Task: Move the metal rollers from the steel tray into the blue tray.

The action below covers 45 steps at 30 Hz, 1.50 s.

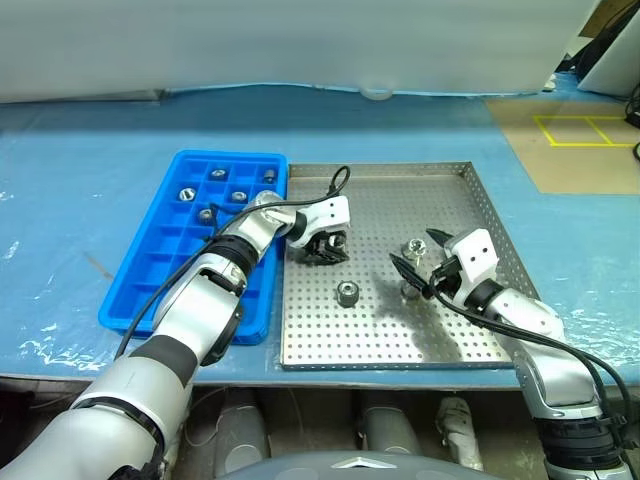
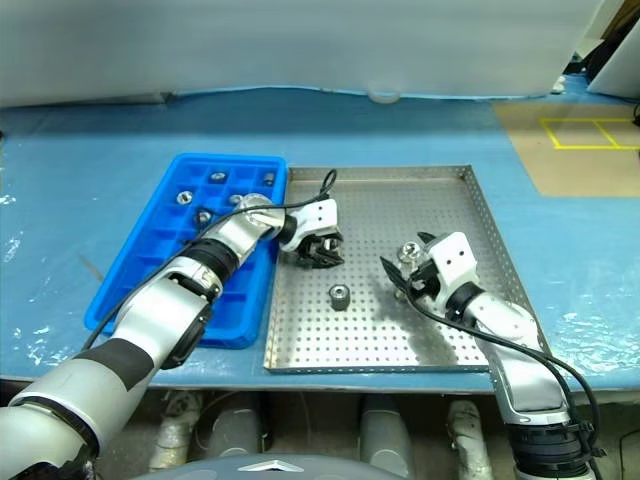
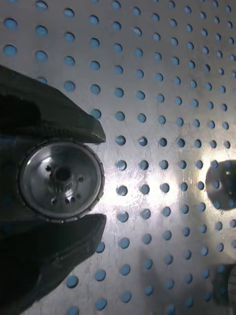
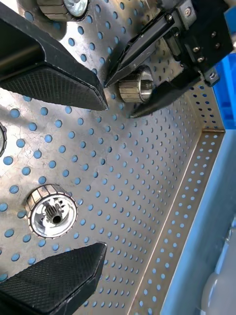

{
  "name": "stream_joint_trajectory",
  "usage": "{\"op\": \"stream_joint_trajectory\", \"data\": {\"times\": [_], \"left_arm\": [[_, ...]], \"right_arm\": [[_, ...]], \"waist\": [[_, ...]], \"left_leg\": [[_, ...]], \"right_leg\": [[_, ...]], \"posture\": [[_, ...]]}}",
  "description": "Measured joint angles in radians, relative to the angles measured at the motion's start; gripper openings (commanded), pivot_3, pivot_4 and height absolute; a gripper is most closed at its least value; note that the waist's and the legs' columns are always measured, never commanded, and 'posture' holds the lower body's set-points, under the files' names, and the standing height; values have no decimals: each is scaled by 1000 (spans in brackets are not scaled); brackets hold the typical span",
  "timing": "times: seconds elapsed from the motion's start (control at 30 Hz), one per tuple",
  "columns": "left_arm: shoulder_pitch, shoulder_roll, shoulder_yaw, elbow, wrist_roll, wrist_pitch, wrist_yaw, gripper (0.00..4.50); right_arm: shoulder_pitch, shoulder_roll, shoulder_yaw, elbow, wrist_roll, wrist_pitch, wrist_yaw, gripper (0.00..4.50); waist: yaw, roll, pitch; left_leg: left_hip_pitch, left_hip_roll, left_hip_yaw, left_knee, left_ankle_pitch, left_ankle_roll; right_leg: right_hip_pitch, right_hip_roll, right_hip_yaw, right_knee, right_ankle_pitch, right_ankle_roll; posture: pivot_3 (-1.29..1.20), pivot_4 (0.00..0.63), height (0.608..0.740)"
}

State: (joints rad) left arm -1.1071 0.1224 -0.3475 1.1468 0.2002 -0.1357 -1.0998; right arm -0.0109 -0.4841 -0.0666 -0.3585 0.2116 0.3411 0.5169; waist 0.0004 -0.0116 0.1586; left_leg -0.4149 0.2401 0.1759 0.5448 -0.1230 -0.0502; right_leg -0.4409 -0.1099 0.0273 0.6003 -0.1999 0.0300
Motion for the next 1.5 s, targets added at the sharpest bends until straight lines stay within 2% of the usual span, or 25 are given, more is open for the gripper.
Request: {"op": "stream_joint_trajectory", "data": {"times": [0.1, 0.2, 0.37, 0.53, 0.63, 0.73, 0.9, 1.07, 1.4, 1.47, 1.5], "left_arm": [[-1, -13, 39, 16, -20, 28, 27, 1818], [0, -19, 149, 1, -114, 84, 46, 1818], [65, -13, 279, -183, -227, 96, 121, 1818], [282, 4, 374, -502, -301, 117, 291, 1818], [426, 2, 431, -688, -306, 128, 470, 1818], [562, 14, 496, -876, -279, 125, 651, 1818], [748, 25, 577, -1106, -255, 161, 847, 1818], [801, 50, 605, -1150, -240, 263, 957, 1818], [808, 61, 598, -1126, -246, 333, 1025, 1818], [814, 60, 598, -1126, -251, 347, 1036, 2530], [815, 58, 598, -1127, -254, 357, 1041, 2715]], "right_arm": [[-1, 0, 1, -3, -2, 1, 0, 4500], [-19, 0, 13, 0, 1, 4, 12, 4500], [-149, 37, 57, 76, 41, 14, 81, 4500], [-347, 112, 132, 197, 84, 13, 169, 4500], [-440, 141, 165, 298, 83, -10, 212, 4500], [-489, 168, 209, 382, 73, -50, 263, 4500], [-509, 195, 252, 488, 44, -98, 322, 4500], [-536, 217, 267, 515, 31, -128, 351, 4500], [-506, 203, 268, 519, -3, -145, 349, 4500], [-498, 200, 267, 518, -6, -145, 343, 4500], [-495, 198, 266, 518, -9, -145, 340, 4500]], "waist": [[-1, 0, 0], [-2, -1, 0], [-8, 0, 0], [1, 0, 0], [26, -1, 1], [48, -1, 1], [83, -1, 1], [101, -1, 1], [93, -1, 1], [93, -1, 1], [93, -1, 1]], "left_leg": [[-1, -1, 0, 1, 0, 0], [-2, 0, 0, 2, 0, 0], [-2, 0, 0, 0, 0, 0], [-3, 1, 0, -1, 0, 1], [-4, 2, -1, 0, -1, 1], [-4, 3, -1, 0, -1, 1], [-5, 3, -2, 0, 0, 1], [-5, 3, -3, 0, 0, 0], [-5, 3, -3, -1, 0, -1], [-5, 3, -3, -1, 0, -1], [-5, 3, -3, -1, 0, -1]], "right_leg": [[1, 0, 0, 0, 0, 0], [0, 0, 0, 0, 0, 0], [-1, 0, -1, 0, 1, 0], [-2, 0, -2, 0, 1, -1], [-2, 0, -4, 0, 1, -1], [-1, 0, -5, 0, 1, -1], [-1, 0, -6, -1, 1, -1], [-1, 0, -6, 0, 1, -1], [-2, 0, -6, 0, 1, 0], [-2, 0, -6, 0, 1, 0], [-2, 0, -6, 0, 1, 0]], "posture": [[-397, 150, 740], [-348, 150, 740], [-220, 150, 740], [-84, 150, 740], [-11, 150, 740], [56, 150, 740], [104, 150, 740], [111, 150, 740], [58, 150, 740], [46, 150, 740], [36, 150, 740]]}}
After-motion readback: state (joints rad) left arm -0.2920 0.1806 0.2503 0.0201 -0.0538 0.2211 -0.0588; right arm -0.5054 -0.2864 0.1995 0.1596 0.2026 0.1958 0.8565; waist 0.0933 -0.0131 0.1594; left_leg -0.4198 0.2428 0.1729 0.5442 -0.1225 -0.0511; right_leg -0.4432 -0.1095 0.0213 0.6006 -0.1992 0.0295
